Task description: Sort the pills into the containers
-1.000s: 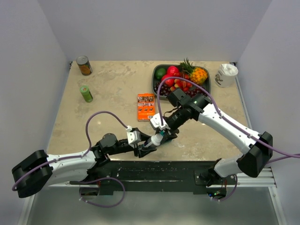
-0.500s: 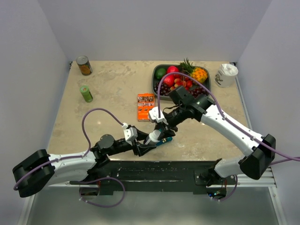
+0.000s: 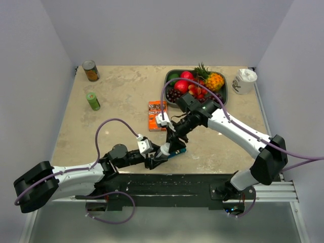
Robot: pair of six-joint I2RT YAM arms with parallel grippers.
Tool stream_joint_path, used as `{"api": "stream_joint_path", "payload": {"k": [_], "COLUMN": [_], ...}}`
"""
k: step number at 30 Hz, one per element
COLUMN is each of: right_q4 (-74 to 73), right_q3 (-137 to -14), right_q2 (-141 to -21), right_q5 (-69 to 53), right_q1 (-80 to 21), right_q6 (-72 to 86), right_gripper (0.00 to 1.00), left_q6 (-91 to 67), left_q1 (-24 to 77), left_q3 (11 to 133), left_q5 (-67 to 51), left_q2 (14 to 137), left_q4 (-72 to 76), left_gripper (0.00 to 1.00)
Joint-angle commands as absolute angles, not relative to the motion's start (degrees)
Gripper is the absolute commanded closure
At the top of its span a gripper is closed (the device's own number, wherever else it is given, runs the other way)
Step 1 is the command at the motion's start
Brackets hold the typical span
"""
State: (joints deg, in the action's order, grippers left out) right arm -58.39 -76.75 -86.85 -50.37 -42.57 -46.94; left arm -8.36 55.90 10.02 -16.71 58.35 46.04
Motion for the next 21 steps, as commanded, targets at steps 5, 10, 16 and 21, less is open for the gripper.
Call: {"api": "stream_joint_path", "payload": {"k": [5,10,16,21], "right_q4": [-36.8,-34.9,-35.6,-40.0], "right_q3": [-70.4,-71.2,-72.6,-75.9], "right_q2": [-86.4,-88.9,-89.0,-88.1], "right_q5": [-45.9,-46.8,-45.7,-49.3], "right_q1": [-42.8,-42.8,-42.7,-41.2], "right_q6": [-15.2,-10.5,-8.7,-13.5], "right_gripper": [0.72,0.7,0.59,0.34], "left_q6": [-7.0,-6.1,-3.4,-4.3], "left_q1": [55.4,55.4,55.4,55.1], "left_q3": [15.6,16.4,17.7,15.6], "left_q5": [-4.2,-1.6,-0.2,-0.7], "left_q2": [57.1,57.4,58.2,57.5], "left_q4": [62.9,62.4,55.8,54.1], "left_gripper": [1.0,1.0,1.0,1.0]}}
